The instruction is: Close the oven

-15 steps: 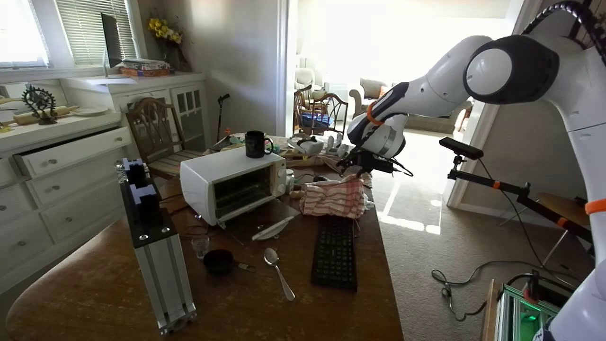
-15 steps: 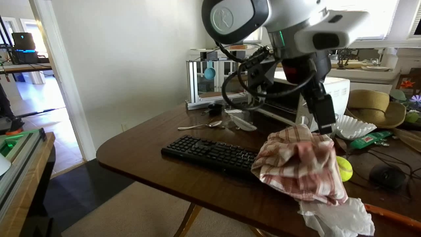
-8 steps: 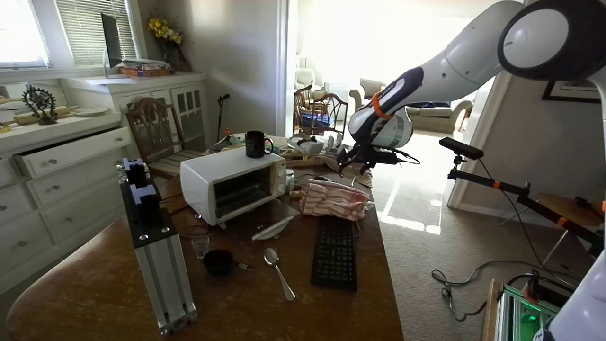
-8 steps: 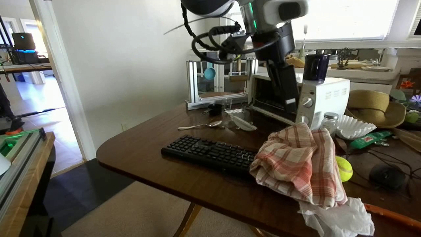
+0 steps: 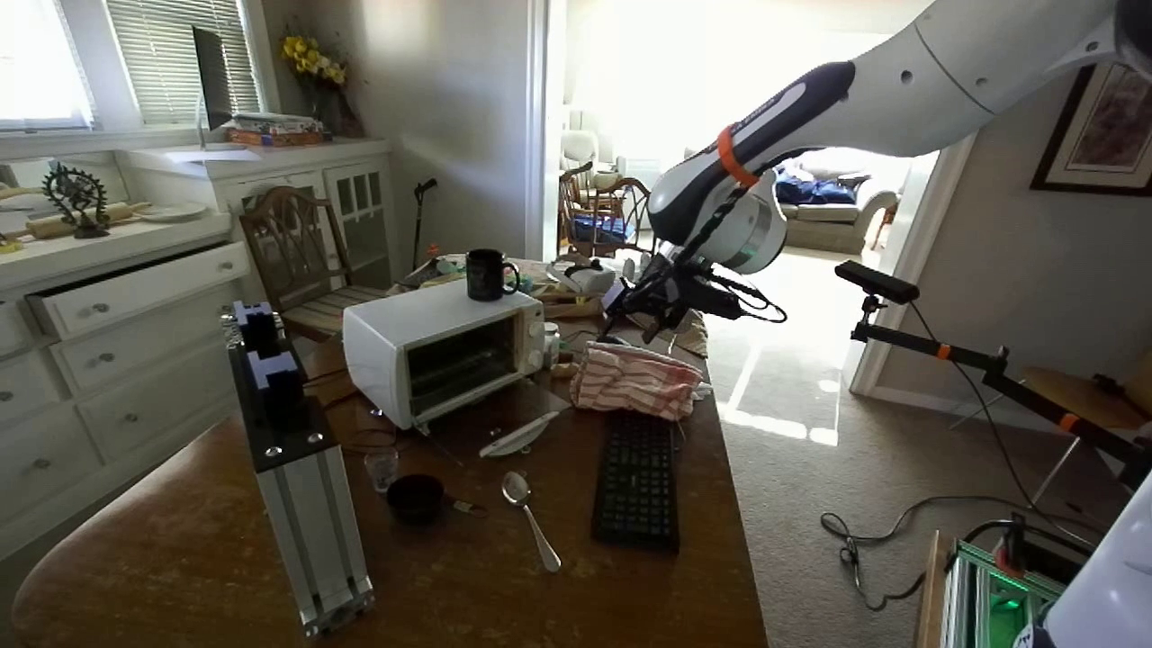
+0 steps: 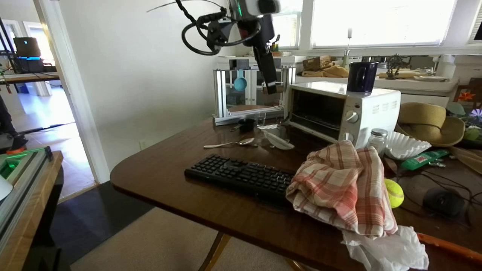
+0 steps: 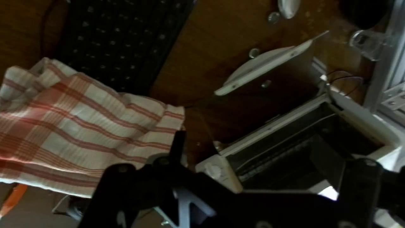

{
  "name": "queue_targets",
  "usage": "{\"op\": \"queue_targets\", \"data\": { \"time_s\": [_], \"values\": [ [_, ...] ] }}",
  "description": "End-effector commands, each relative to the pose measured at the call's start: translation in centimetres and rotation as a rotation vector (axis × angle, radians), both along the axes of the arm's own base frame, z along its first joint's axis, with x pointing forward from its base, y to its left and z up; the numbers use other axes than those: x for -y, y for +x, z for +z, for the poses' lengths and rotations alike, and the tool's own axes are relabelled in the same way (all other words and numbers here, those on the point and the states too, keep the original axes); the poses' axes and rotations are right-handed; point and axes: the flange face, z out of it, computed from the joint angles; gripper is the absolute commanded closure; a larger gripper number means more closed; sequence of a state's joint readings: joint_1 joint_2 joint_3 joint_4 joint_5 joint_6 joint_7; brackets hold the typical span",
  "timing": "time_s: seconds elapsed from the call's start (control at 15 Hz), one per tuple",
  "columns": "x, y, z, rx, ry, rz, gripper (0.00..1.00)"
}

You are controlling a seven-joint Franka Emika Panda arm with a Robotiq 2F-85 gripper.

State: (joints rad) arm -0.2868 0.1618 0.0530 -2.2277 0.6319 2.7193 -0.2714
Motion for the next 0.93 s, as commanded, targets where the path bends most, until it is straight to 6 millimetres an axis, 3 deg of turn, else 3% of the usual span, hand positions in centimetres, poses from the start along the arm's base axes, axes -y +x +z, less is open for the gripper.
{"op": "queue_targets", "data": {
  "time_s": [0.0, 0.27, 0.4, 0.6, 0.67, 0.87],
  "values": [
    [-4.4, -3.1, 2.0, 0.135, 0.007, 0.078, 0.00],
    [-9.3, -4.5, 3.7, 0.266, 0.016, 0.182, 0.00],
    [-10.7, -5.4, 2.5, 0.289, 0.002, 0.240, 0.00],
    [-11.0, -6.6, -0.9, 0.272, -0.083, 0.283, 0.00],
    [-11.1, -5.4, 1.4, 0.292, -0.018, 0.266, 0.00],
    [-10.9, -6.4, -0.6, 0.268, -0.063, 0.283, 0.00]
  ]
}}
